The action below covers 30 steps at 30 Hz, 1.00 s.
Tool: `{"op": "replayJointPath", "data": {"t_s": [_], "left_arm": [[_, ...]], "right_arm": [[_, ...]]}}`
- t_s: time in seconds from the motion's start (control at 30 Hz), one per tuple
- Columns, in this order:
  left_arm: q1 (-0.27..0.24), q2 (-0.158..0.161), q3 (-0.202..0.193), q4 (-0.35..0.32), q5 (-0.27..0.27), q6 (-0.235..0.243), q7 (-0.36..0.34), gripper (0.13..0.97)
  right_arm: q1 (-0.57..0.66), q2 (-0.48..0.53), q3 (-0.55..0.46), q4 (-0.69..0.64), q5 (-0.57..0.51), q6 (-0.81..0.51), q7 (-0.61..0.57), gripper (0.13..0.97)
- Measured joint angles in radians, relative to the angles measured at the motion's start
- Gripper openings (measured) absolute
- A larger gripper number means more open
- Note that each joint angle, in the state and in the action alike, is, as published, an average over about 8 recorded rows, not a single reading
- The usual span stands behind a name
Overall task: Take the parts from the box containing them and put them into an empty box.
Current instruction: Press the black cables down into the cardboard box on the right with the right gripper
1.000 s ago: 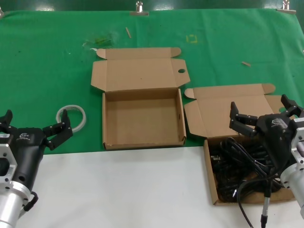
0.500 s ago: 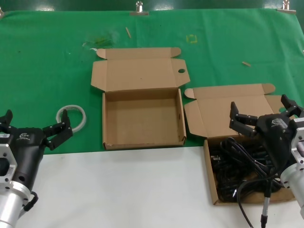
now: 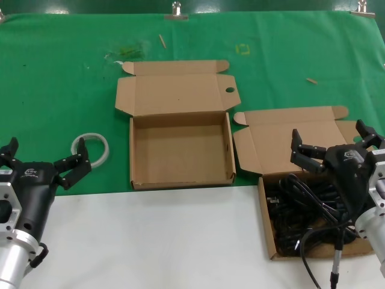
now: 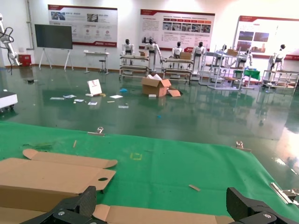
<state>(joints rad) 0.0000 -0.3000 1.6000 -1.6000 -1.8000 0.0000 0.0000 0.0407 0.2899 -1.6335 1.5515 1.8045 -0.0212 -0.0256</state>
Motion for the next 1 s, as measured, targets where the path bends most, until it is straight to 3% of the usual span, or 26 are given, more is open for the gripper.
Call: {"op": "replayJointPath", "data": {"t_s": [0.3, 0.6, 1.0], "left_arm": [[0.0, 0.0, 0.0, 0.0, 0.0, 0.0, 0.0, 0.864], [0.0, 0.0, 0.0, 0.0, 0.0, 0.0, 0.0, 0.715], [0.0, 0.0, 0.0, 0.0, 0.0, 0.0, 0.0, 0.433]], "right_arm": [[0.004, 0.0, 0.016, -0.01, -0.001, -0.008, -0.004, 0.966], [0.015, 0.022, 0.023, -0.021, -0.001, -0.008, -0.005, 0.966], [0.032, 0.201, -0.082, -0.001, 0.025, -0.009, 0.011, 0.966]]}}
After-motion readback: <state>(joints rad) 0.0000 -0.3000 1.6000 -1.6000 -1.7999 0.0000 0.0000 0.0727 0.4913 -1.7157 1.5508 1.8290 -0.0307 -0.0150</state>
